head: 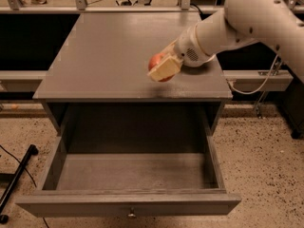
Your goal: Place apple into top drawer
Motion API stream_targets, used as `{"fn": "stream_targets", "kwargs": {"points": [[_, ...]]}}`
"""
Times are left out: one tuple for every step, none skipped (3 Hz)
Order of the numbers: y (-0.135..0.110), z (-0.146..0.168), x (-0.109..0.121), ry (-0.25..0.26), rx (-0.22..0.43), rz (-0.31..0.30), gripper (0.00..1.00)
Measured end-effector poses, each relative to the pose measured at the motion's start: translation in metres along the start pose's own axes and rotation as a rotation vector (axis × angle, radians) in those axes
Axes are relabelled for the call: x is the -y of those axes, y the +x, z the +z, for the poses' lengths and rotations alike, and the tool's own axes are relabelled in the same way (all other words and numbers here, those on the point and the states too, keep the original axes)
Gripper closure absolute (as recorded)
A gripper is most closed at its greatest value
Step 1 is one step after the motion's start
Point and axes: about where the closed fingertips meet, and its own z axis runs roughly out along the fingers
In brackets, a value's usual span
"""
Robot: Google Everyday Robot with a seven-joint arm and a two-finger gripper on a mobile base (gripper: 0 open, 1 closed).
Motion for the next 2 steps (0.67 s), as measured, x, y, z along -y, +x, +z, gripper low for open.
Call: {"fn": "stream_targets", "kwargs": {"points": [[0.035,0.008,-0.05,-0.07,-0.017,0.002,1.0],[0.059,0.013,-0.088,-0.15,0.013,0.005,1.0]]}}
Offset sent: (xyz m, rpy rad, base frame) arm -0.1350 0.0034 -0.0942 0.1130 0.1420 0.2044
